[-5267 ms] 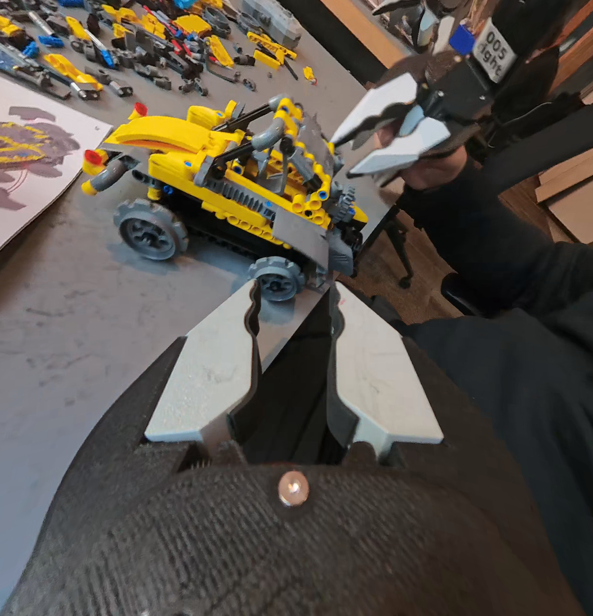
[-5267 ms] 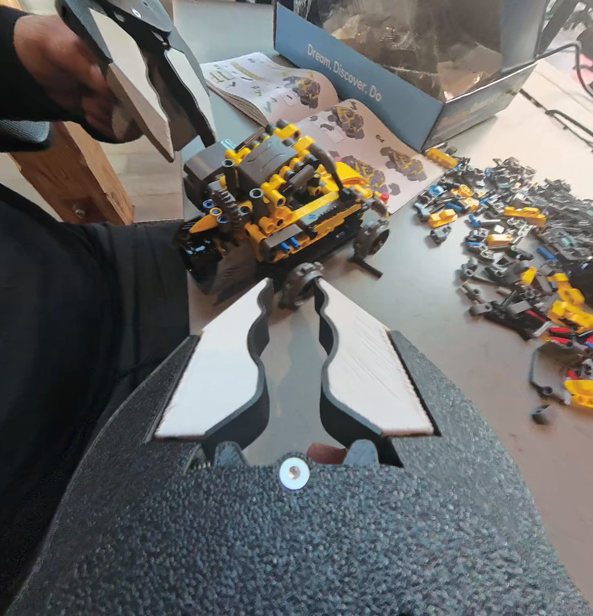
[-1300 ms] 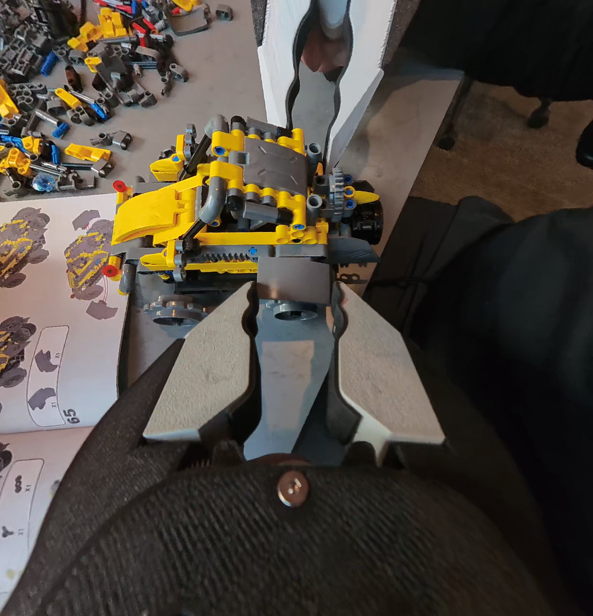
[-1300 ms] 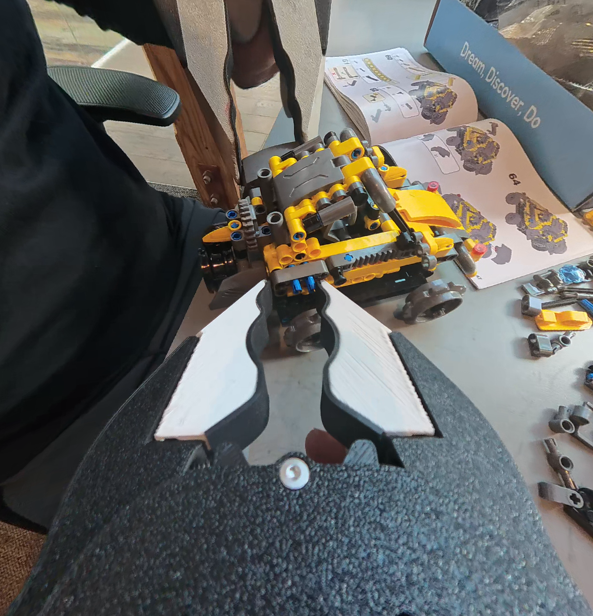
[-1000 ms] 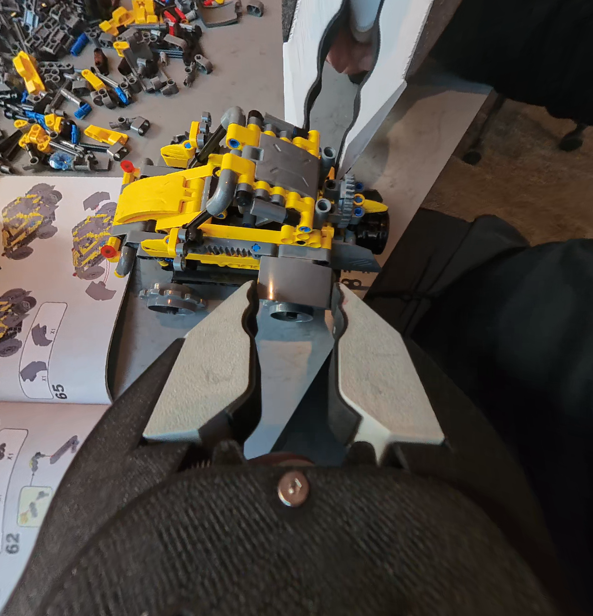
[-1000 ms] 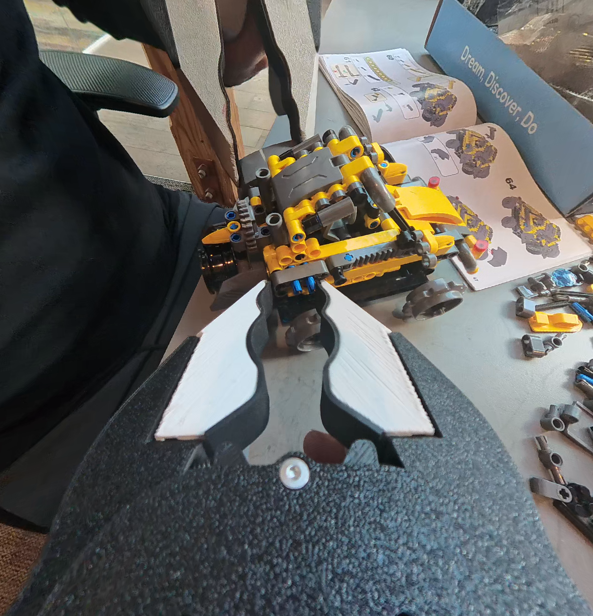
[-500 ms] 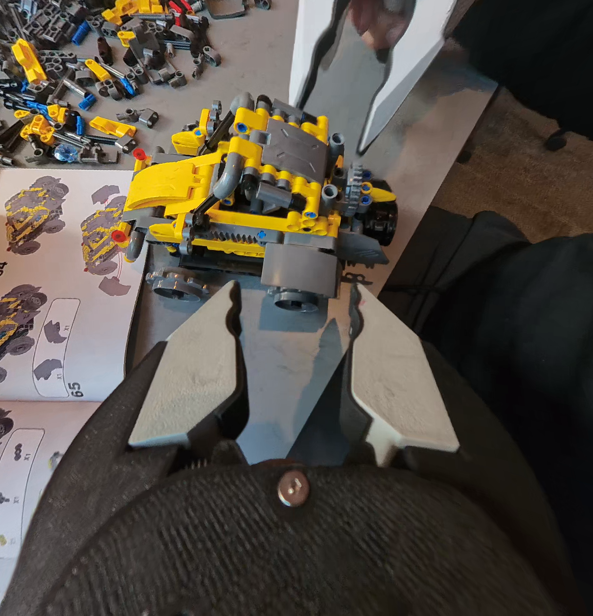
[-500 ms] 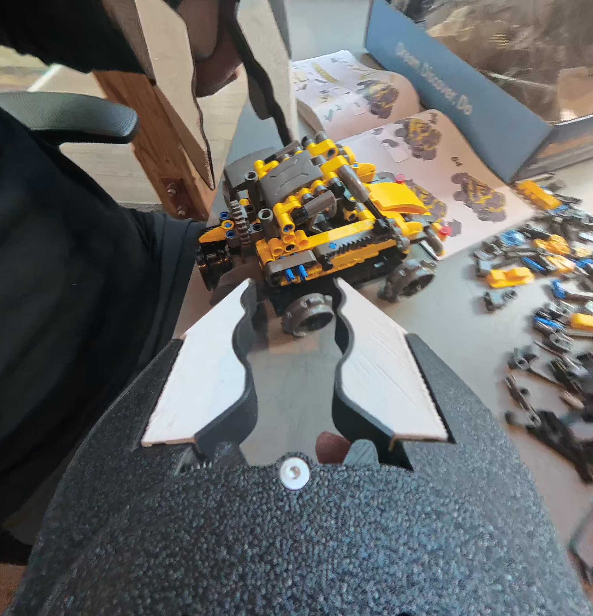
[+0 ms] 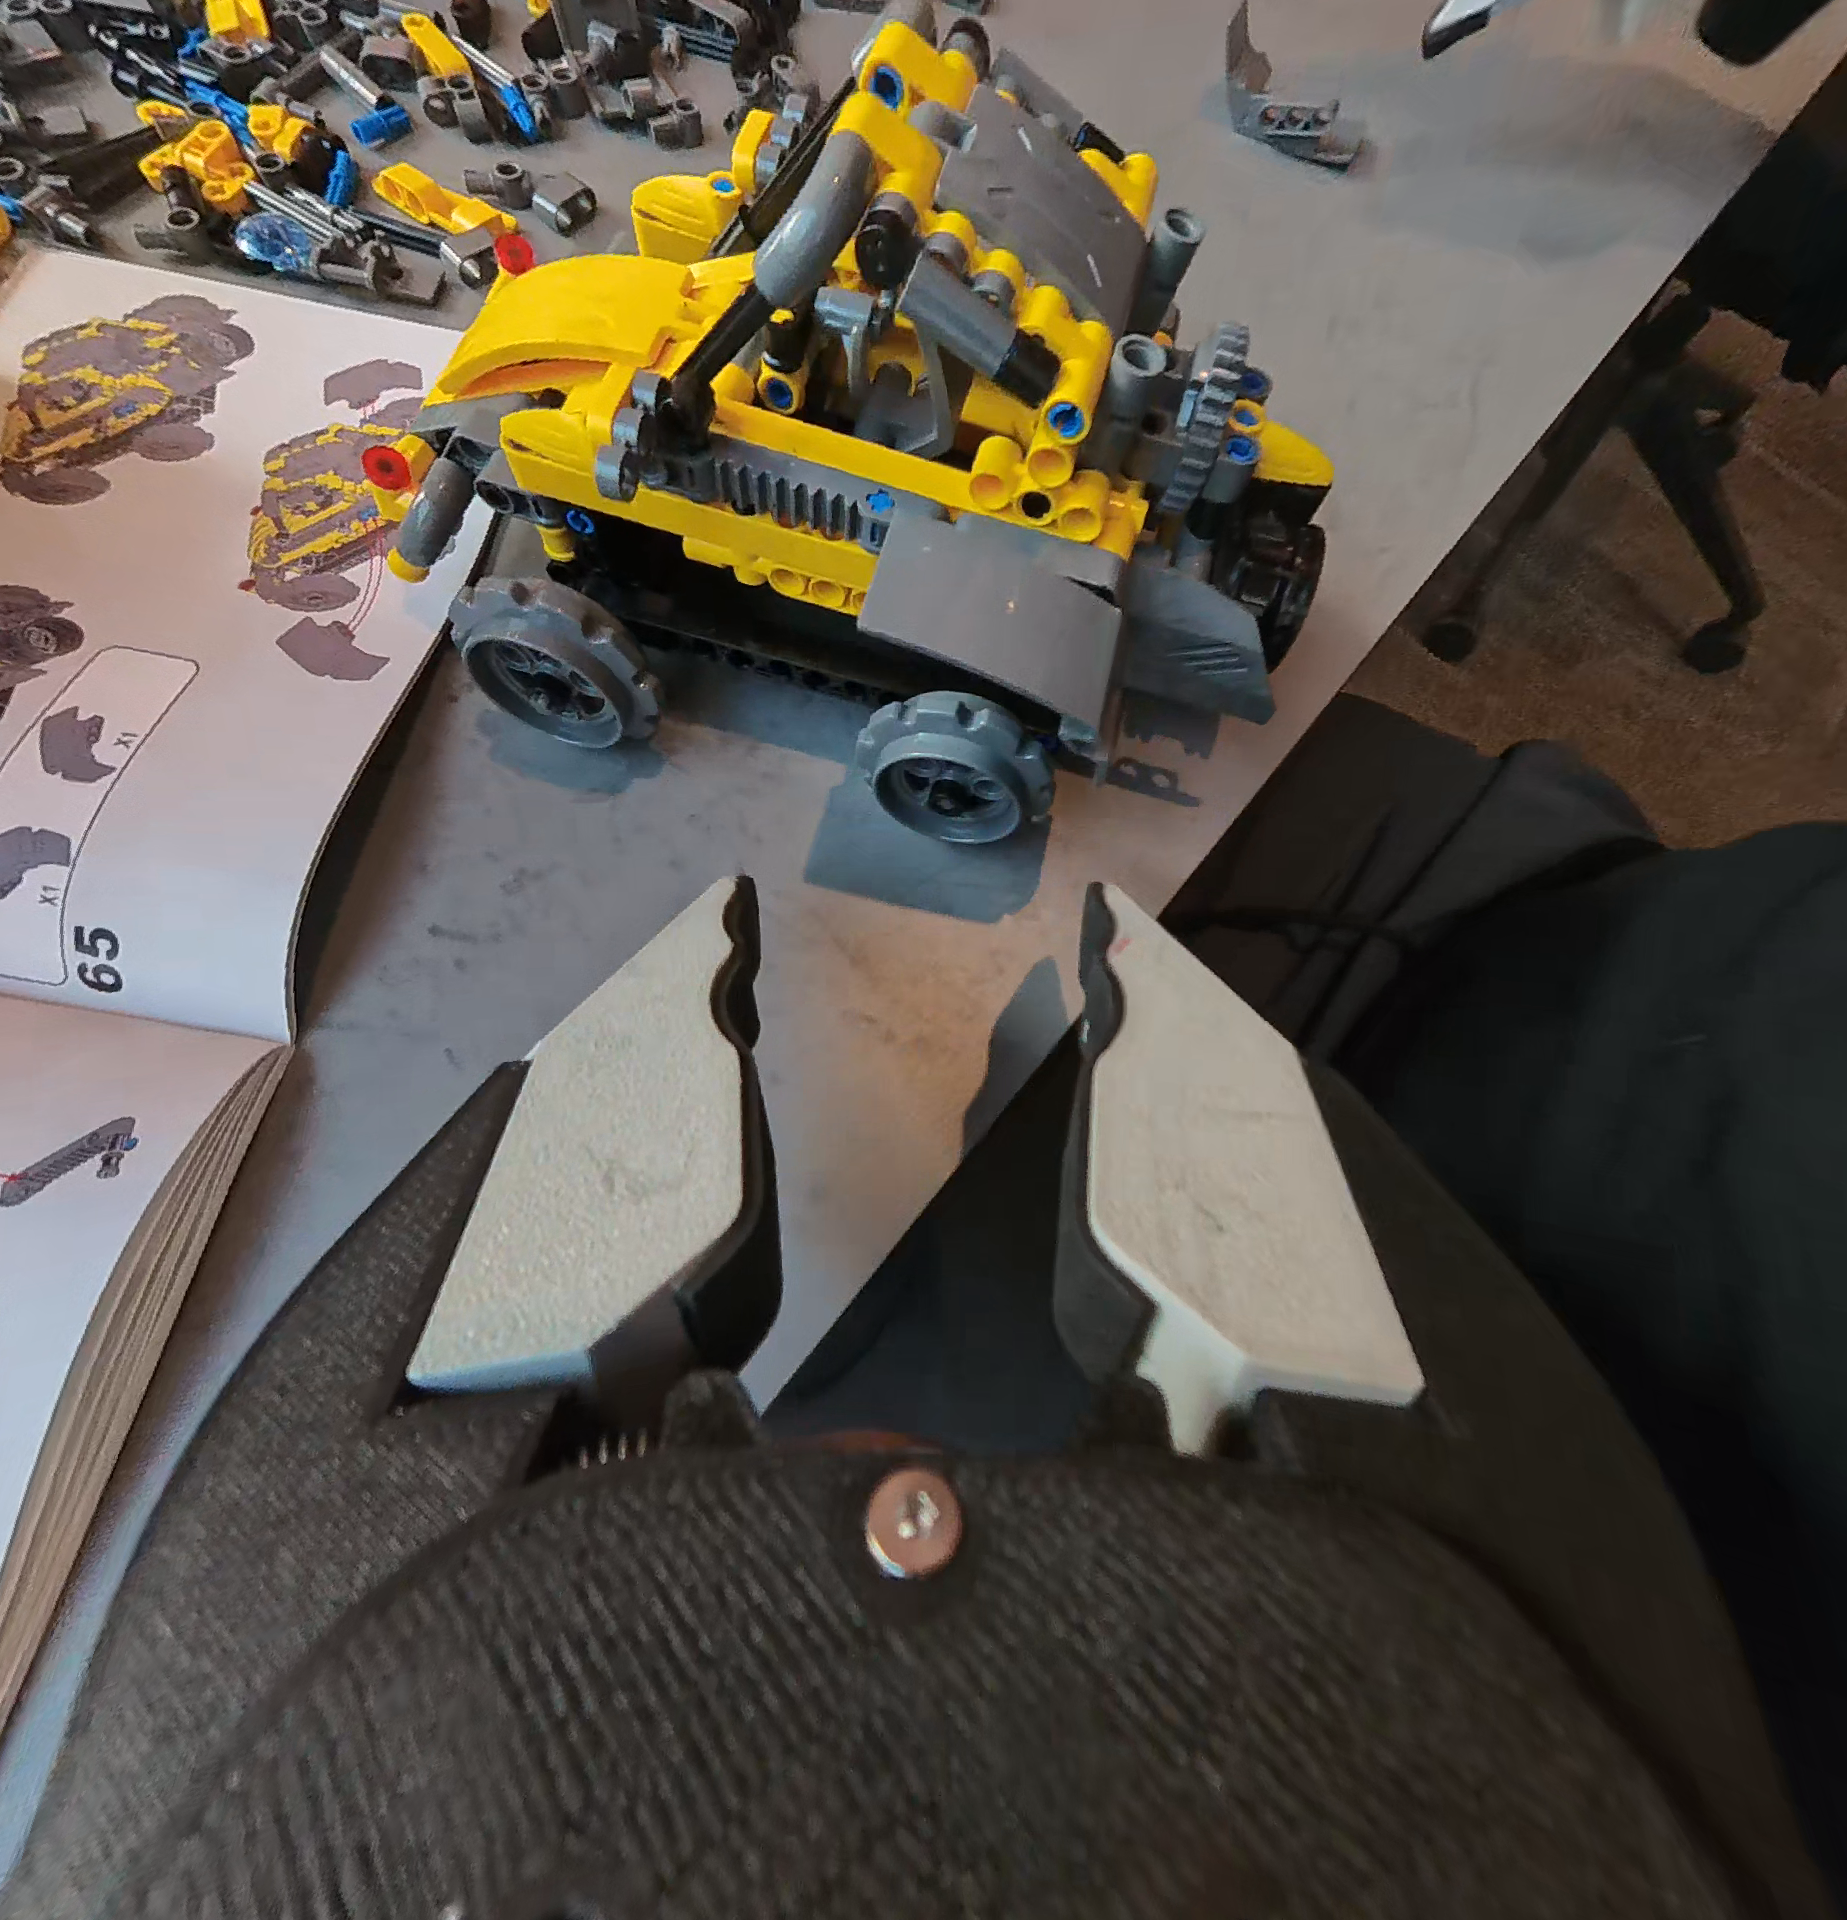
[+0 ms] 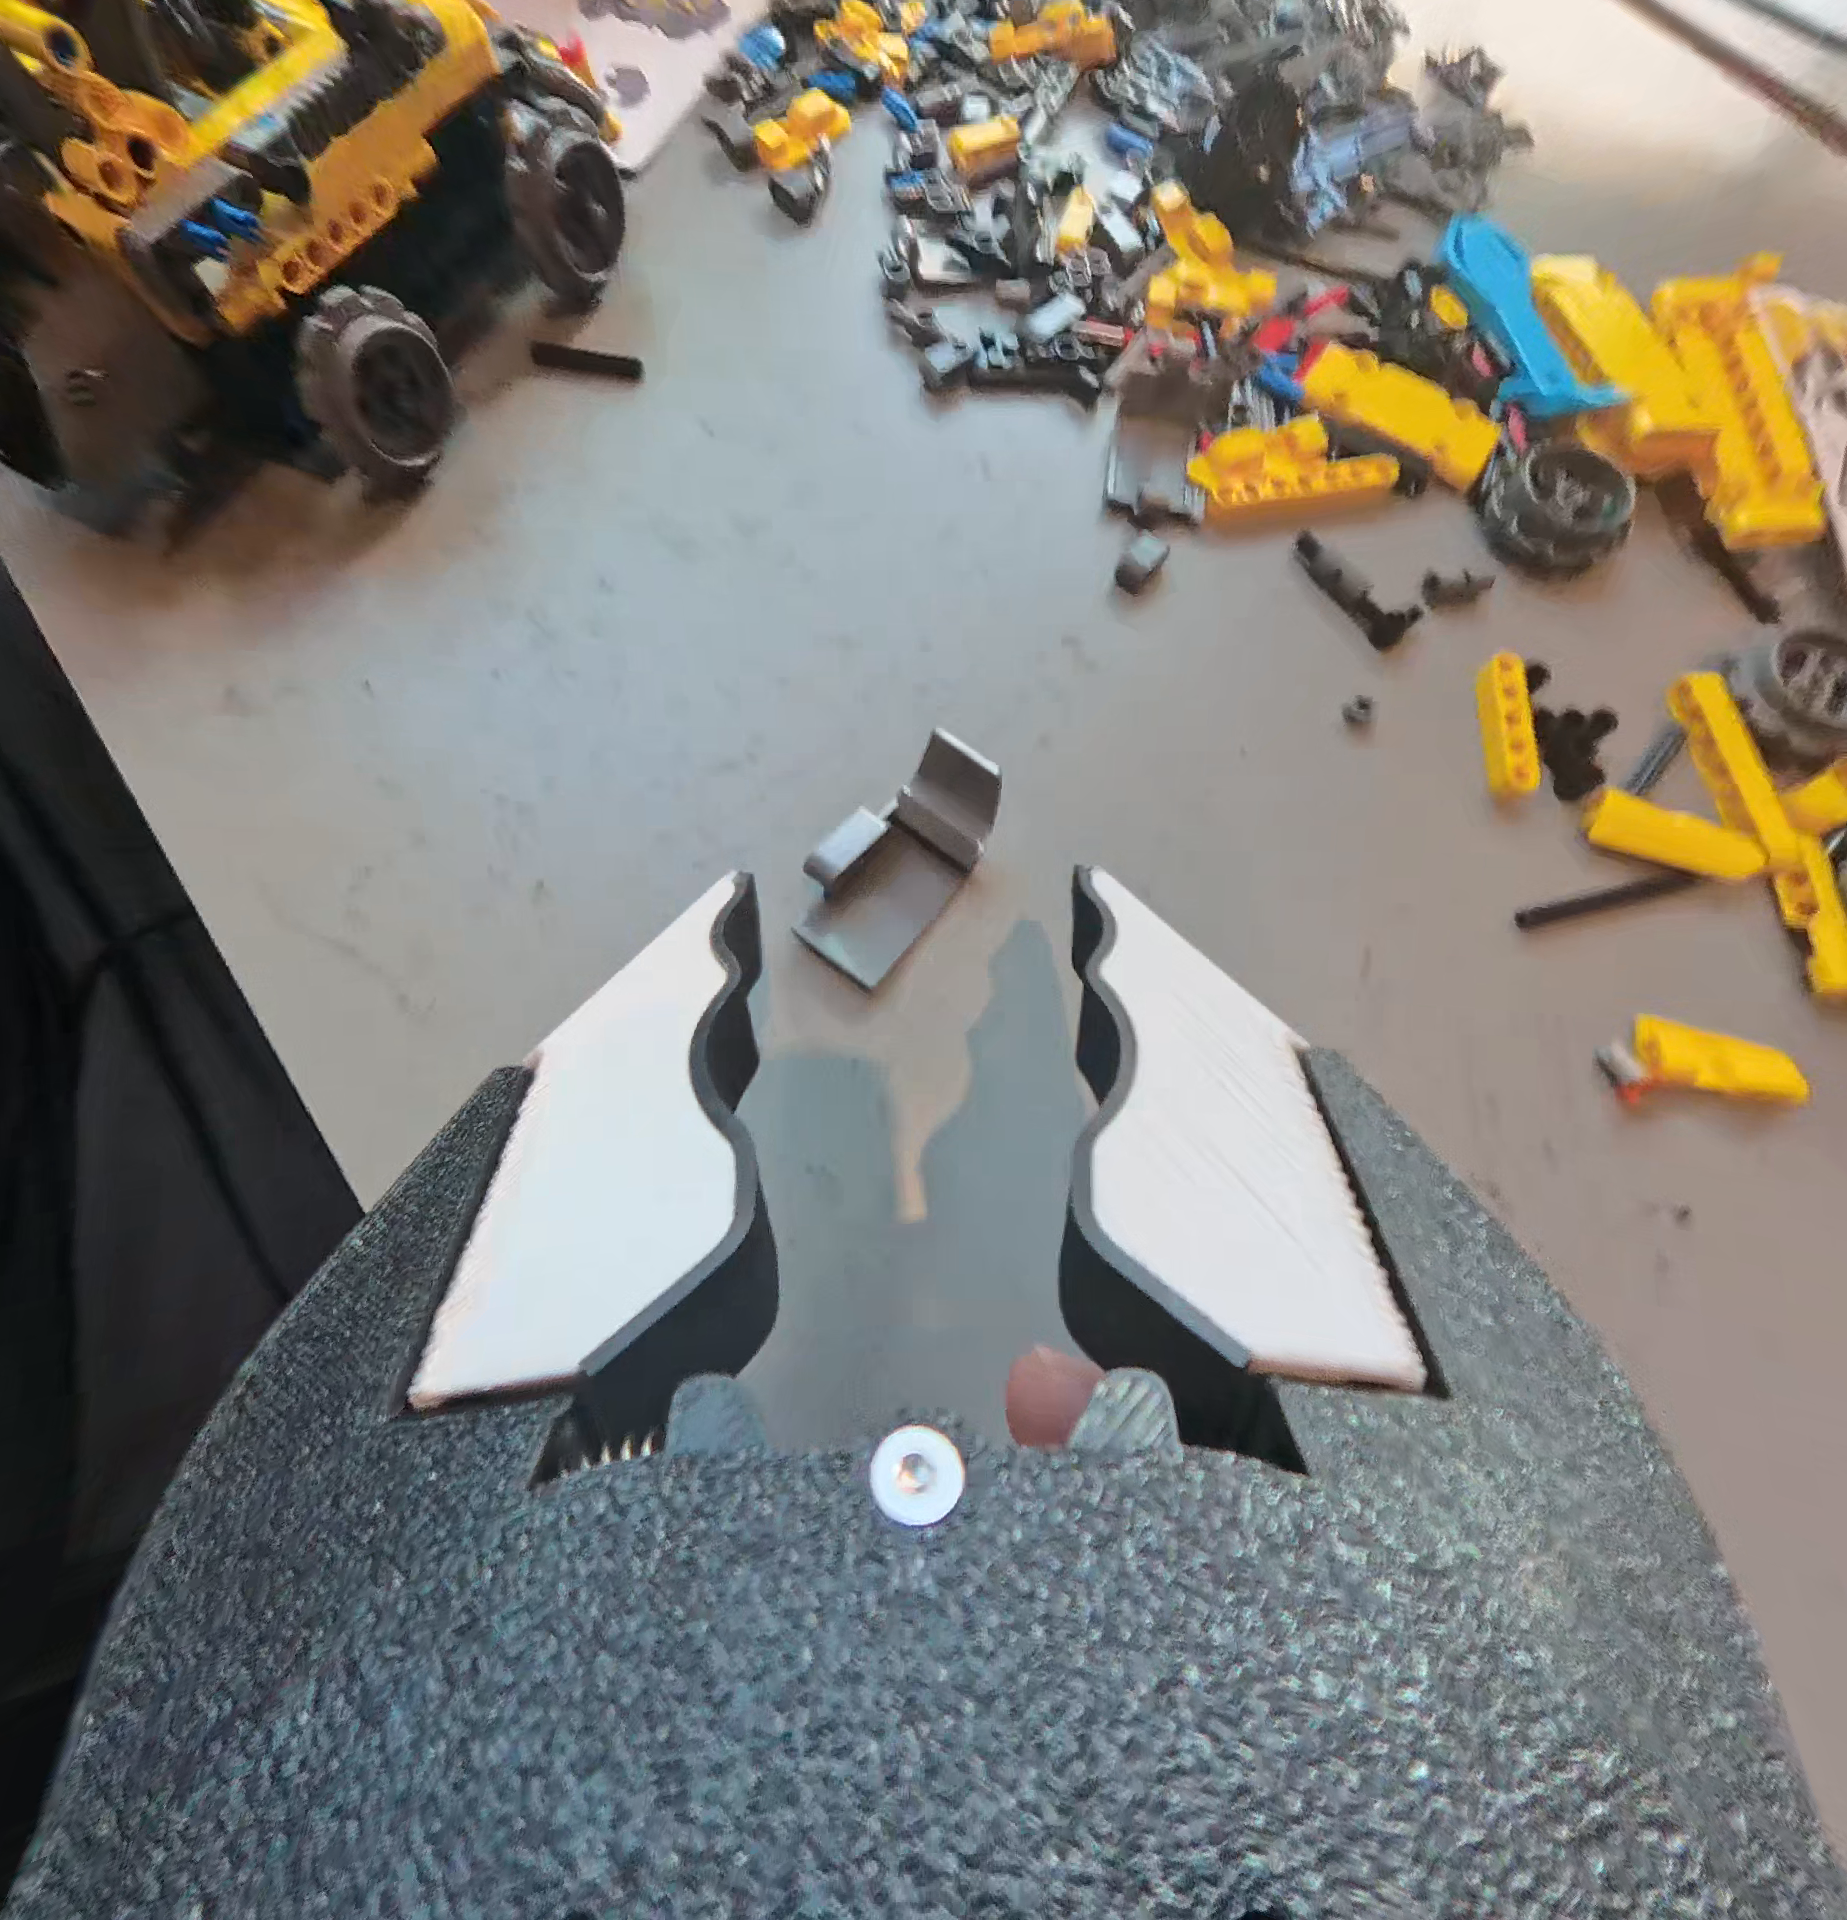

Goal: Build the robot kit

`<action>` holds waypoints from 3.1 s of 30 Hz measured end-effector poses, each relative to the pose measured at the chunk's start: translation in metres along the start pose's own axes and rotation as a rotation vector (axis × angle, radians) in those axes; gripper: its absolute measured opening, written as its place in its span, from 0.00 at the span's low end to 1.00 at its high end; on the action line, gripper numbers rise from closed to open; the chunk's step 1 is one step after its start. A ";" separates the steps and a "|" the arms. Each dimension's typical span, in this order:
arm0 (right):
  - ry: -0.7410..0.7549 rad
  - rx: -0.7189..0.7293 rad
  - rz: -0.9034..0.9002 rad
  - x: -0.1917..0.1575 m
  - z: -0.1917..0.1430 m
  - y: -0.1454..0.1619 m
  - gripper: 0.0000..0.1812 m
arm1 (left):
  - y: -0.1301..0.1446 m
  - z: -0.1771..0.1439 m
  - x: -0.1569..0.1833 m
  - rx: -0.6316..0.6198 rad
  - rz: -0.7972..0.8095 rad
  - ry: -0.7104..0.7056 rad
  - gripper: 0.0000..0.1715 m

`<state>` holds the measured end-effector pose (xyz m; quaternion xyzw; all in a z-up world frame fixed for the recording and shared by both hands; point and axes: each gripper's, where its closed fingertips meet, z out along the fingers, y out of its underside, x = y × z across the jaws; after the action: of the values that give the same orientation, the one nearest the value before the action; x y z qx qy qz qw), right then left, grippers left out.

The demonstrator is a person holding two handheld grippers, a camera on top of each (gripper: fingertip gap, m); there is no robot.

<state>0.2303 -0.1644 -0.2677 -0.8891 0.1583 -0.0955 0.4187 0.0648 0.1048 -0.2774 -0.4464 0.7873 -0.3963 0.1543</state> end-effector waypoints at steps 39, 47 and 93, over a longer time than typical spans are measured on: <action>-0.725 -0.070 0.073 -0.165 -0.007 -0.097 0.01 | -0.120 0.060 0.112 0.019 0.811 0.085 0.05; -0.628 0.453 0.062 -0.169 -0.034 -0.142 0.10 | -0.138 0.020 0.142 0.376 -0.005 0.566 0.05; -1.023 -0.005 0.724 -0.131 0.069 -0.098 0.00 | -0.040 0.027 0.017 0.025 0.216 0.092 0.36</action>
<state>0.1486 -0.0091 -0.2407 -0.7134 0.2292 0.4903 0.4451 0.0948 0.0657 -0.2626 -0.3383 0.8321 -0.4073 0.1653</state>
